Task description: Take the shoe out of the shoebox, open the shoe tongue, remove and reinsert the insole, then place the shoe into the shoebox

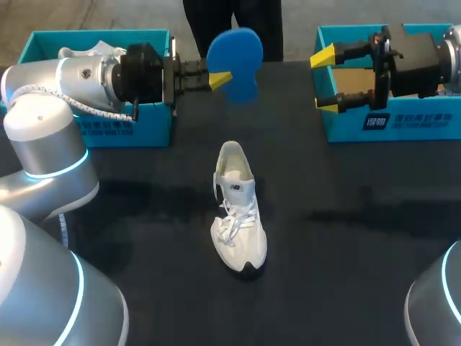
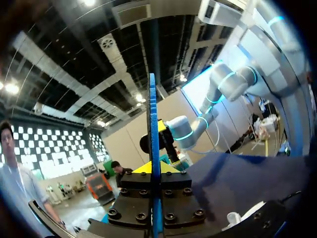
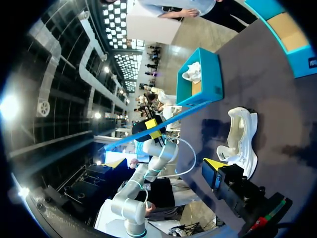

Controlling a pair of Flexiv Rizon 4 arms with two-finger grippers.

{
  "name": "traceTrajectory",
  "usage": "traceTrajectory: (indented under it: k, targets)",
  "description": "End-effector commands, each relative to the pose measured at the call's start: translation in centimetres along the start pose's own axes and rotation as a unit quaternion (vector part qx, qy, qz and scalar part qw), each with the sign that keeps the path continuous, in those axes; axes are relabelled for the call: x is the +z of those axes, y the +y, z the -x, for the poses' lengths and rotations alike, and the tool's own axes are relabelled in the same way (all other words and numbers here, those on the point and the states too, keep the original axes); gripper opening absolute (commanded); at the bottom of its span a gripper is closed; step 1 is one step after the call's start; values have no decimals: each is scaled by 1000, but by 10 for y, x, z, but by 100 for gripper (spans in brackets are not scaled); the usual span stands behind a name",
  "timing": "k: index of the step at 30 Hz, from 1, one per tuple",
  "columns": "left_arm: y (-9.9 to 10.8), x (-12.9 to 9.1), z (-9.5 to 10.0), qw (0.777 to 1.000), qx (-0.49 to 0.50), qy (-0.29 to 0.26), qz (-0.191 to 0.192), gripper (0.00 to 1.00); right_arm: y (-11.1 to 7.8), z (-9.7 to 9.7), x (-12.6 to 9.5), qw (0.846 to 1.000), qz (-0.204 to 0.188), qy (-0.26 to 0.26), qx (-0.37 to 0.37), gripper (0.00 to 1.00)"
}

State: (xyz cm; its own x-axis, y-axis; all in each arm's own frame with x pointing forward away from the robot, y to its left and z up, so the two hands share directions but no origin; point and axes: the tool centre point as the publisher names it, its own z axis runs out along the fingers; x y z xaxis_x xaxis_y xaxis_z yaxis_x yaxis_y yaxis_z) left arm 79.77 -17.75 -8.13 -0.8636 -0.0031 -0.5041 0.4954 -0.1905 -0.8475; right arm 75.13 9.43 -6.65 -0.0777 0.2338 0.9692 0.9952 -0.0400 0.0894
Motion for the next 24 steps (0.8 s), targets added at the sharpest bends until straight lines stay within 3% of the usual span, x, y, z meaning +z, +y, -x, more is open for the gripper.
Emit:
traceTrajectory:
  k: [1, 4, 7, 10, 24]
  targets:
    - [5, -3, -1, 904, 398, 150, 46, 0, 2, 0, 2, 1000, -1, 0, 0, 100]
    - [6, -4, -2, 878, 442, 174, 64, 0, 2, 0, 2, 1000, -1, 0, 0, 100]
    - [6, -4, 1, 872, 449, 177, 79, 0, 2, 0, 2, 1000, -1, 0, 0, 100]
    - [6, -3, 1, 884, 430, 169, 79, 0, 2, 0, 2, 1000, -1, 0, 0, 100]
    - [5, -6, 2, 886, 429, 157, 78, 0, 2, 0, 2, 1000, -1, 0, 0, 100]
